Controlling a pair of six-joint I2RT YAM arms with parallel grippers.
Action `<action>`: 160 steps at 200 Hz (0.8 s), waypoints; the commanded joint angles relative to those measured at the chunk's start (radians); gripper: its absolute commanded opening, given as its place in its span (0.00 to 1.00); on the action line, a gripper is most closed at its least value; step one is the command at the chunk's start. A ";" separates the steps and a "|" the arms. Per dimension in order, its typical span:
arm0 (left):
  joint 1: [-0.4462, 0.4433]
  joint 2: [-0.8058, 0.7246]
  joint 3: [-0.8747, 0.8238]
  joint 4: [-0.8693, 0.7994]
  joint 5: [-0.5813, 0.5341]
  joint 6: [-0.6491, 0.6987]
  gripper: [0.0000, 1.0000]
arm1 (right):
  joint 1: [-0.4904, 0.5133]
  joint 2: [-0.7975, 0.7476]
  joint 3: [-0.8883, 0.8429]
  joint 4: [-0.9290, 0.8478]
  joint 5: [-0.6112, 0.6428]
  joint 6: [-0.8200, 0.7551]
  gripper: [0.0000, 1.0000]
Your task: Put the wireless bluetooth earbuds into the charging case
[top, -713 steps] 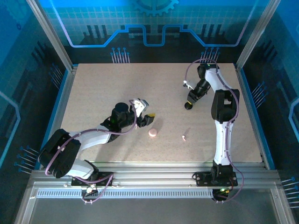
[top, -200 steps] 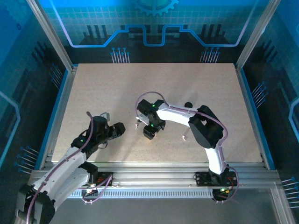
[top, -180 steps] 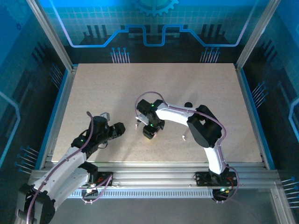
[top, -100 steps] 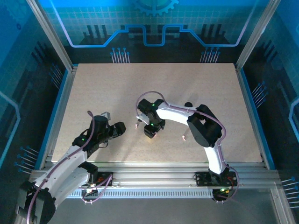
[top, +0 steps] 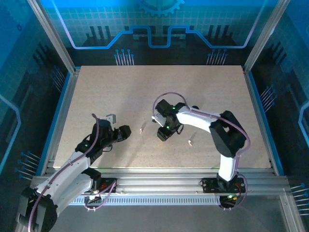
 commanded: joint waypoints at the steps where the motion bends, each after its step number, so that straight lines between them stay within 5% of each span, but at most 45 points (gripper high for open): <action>1: -0.046 -0.050 -0.043 0.154 0.054 0.124 0.66 | -0.026 -0.150 -0.086 0.176 -0.142 0.088 0.49; 35: -0.160 -0.109 -0.195 0.495 0.068 0.319 0.65 | -0.040 -0.320 -0.275 0.496 -0.246 0.314 0.49; 61: -0.192 -0.109 -0.305 0.730 0.114 0.432 0.64 | -0.040 -0.429 -0.408 0.700 -0.214 0.488 0.47; 121: -0.231 -0.004 -0.299 0.866 0.217 0.627 0.61 | -0.022 -0.548 -0.543 0.966 -0.166 0.771 0.47; 160: -0.272 0.139 -0.272 1.015 0.171 0.649 0.60 | 0.039 -0.560 -0.539 1.022 -0.098 0.853 0.47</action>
